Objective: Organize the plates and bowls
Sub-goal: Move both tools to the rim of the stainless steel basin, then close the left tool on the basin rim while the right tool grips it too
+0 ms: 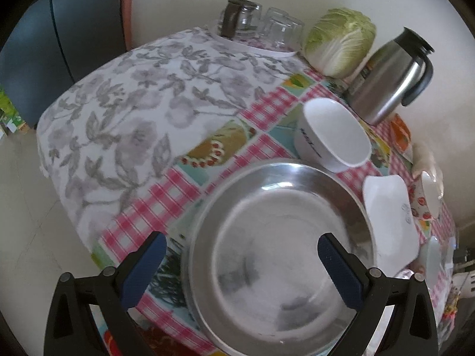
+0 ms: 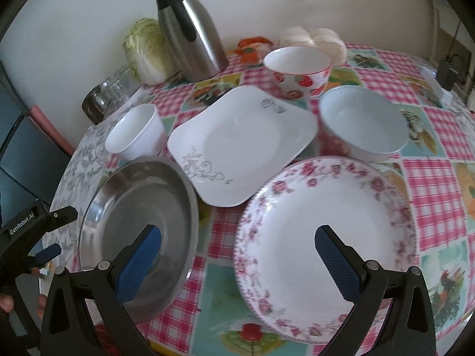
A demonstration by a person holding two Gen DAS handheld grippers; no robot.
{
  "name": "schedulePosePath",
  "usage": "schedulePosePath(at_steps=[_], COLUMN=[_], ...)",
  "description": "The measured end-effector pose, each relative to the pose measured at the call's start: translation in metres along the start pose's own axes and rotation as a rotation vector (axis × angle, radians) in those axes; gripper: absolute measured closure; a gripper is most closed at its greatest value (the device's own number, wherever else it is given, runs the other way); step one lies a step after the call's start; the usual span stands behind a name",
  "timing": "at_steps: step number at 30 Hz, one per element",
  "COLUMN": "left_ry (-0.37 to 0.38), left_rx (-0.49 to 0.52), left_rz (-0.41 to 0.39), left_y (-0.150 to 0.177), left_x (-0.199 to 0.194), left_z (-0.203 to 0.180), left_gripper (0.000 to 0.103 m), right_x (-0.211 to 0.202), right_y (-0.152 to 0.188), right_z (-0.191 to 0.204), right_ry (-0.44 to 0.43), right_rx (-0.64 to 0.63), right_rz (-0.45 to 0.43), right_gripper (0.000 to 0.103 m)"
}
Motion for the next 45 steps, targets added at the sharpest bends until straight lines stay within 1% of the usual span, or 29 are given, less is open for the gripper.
schedulePosePath(at_steps=[3,5,7,10,12,14,18,20,21,22,23,26,27,29,32,34,36,40,45], left_ry=[-0.013,-0.025,-0.044,-0.051,-0.054,-0.056,-0.046,-0.041,-0.038,-0.035,-0.031,-0.025,-0.023,-0.035,-0.054,-0.067,-0.064,-0.043,-0.006], left_rx=[-0.018,-0.018,-0.011,-0.004,-0.005,-0.013,-0.031,-0.042,-0.043,-0.046,-0.051,-0.059,-0.064,-0.065,-0.054,-0.051,-0.065,-0.097,-0.129], left_rz=[0.015,0.028,0.039,0.075,0.101,0.121,0.158,0.180,0.193,0.204,0.212,0.236,0.247,0.248,0.241,0.238,0.241,0.236,0.205], left_y=[-0.001,-0.001,-0.001,0.002,0.004,0.006,0.011,0.014,0.015,0.016,0.017,0.022,0.023,0.025,0.026,0.028,0.027,0.023,0.022], left_x=[0.006,0.010,0.015,0.024,0.031,0.036,0.043,0.047,0.048,0.050,0.052,0.054,0.056,0.058,0.058,0.058,0.056,0.049,0.034], left_z=[0.009,0.013,0.015,0.018,0.019,0.021,0.023,0.025,0.027,0.026,0.026,0.027,0.028,0.028,0.026,0.026,0.030,0.039,0.044], left_gripper=[0.000,0.002,0.010,0.016,0.021,0.024,0.028,0.032,0.038,0.044,0.046,0.055,0.058,0.060,0.063,0.069,0.073,0.075,0.076], right_x=[0.007,0.012,0.015,0.019,0.021,0.024,0.032,0.036,0.038,0.039,0.040,0.043,0.044,0.048,0.052,0.052,0.049,0.040,0.026], right_y=[0.002,0.003,0.004,0.004,0.005,0.007,0.012,0.013,0.014,0.014,0.015,0.016,0.016,0.018,0.019,0.020,0.018,0.013,0.007], right_z=[0.008,0.013,0.016,0.024,0.030,0.034,0.032,0.031,0.030,0.030,0.031,0.032,0.032,0.031,0.030,0.032,0.034,0.034,0.037], right_ry=[-0.022,-0.033,-0.056,-0.079,-0.090,-0.090,-0.103,-0.110,-0.111,-0.110,-0.108,-0.114,-0.113,-0.114,-0.124,-0.116,-0.110,-0.133,-0.159], right_rx=[-0.009,-0.015,-0.013,-0.026,-0.036,-0.048,-0.030,-0.019,-0.017,-0.018,-0.020,-0.025,-0.027,-0.022,-0.012,-0.023,-0.040,-0.047,-0.074], right_rz=[0.023,0.031,0.040,0.043,0.051,0.063,0.100,0.118,0.124,0.129,0.133,0.142,0.143,0.152,0.161,0.159,0.152,0.128,0.099], right_gripper=[0.000,0.000,0.000,0.001,0.009,0.034,0.045,0.062,0.066,0.074,0.080,0.089,0.089,0.092,0.092,0.092,0.092,0.092,0.090])
Point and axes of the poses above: each gripper's, at about its wrist camera, not at the fingertips, and x roughly the way its jaws point, z to its left, y to its underside, the point moved 4 cm from there along x, roughly the way its jaws point, and after that the axes turned 9 degrees about -z, right-handed, at the moved point
